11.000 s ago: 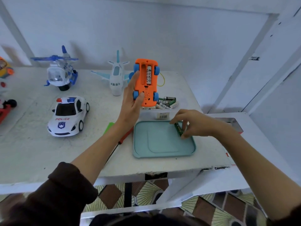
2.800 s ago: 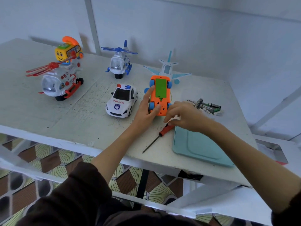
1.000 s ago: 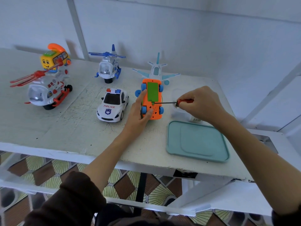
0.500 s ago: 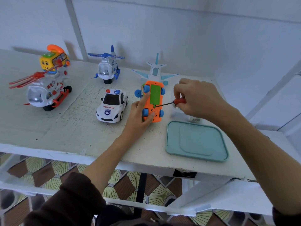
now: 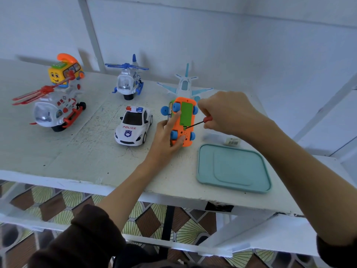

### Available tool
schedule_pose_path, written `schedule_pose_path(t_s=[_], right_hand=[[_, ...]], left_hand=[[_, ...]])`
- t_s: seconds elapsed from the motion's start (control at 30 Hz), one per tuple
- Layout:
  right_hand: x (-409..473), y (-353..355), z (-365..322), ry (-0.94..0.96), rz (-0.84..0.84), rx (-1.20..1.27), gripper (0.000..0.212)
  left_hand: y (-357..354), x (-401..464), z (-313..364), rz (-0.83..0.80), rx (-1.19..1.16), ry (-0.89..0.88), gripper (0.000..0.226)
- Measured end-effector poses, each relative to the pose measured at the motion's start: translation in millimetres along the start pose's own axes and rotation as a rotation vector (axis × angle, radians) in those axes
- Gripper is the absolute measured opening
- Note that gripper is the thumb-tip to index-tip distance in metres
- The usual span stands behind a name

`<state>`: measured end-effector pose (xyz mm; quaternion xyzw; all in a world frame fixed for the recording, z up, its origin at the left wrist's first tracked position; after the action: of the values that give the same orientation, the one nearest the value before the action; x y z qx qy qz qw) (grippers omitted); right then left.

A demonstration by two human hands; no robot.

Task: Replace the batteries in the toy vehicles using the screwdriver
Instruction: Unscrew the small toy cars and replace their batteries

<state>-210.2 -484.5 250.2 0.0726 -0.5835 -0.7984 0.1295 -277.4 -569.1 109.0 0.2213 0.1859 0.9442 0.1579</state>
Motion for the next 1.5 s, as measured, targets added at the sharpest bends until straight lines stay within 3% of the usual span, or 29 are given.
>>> schedule_pose_path(t_s=[0.1, 0.33, 0.5, 0.63, 0.87, 1.03, 1.13, 1.27, 1.5], right_hand=[[5, 4, -4, 0.028, -0.016, -0.062, 0.021], [3, -3, -2, -0.033, -0.07, -0.078, 0.046], [-1, -11, -3, -0.047, -0.085, 0.079, 0.035], [2, -3, -5, -0.014, -0.056, -0.057, 0.013], [1, -9, 8, -0.109, -0.128, 0.014, 0.049], [-5, -18, 8, -0.102, -0.145, 0.153, 0.041], [-3, -9, 6, -0.101, -0.092, 0.079, 0.03], [0, -19, 6, -0.13, -0.119, 0.015, 0.045], [0, -25, 9, -0.078, -0.072, 0.259, 0.038]], left_hand=[[-4, -2, 2, -0.024, 0.049, -0.03, 0.061], [-3, -1, -1, -0.017, 0.007, 0.018, 0.061], [0, 1, -2, 0.01, -0.021, 0.031, 0.063], [-4, -2, 4, -0.021, 0.036, -0.017, 0.062], [-7, -4, 6, -0.049, 0.074, -0.021, 0.062], [-7, -4, 7, -0.058, 0.056, -0.006, 0.061], [-7, -3, 10, -0.047, 0.07, -0.019, 0.061], [-2, -1, 2, -0.01, -0.01, 0.045, 0.061], [-1, 1, -3, 0.008, -0.026, 0.059, 0.06]])
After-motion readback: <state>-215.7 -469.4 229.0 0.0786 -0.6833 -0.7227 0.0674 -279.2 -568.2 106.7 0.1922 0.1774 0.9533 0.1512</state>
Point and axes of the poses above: each hand's wrist, its own x-axis towards the middle knuckle, its own y-axis out of the back of the hand, z = x × y, the point moved 9 cm from there along x, towards the middle knuckle, and after that the axes turned 12 degrees about y, right-handed, at the moved point
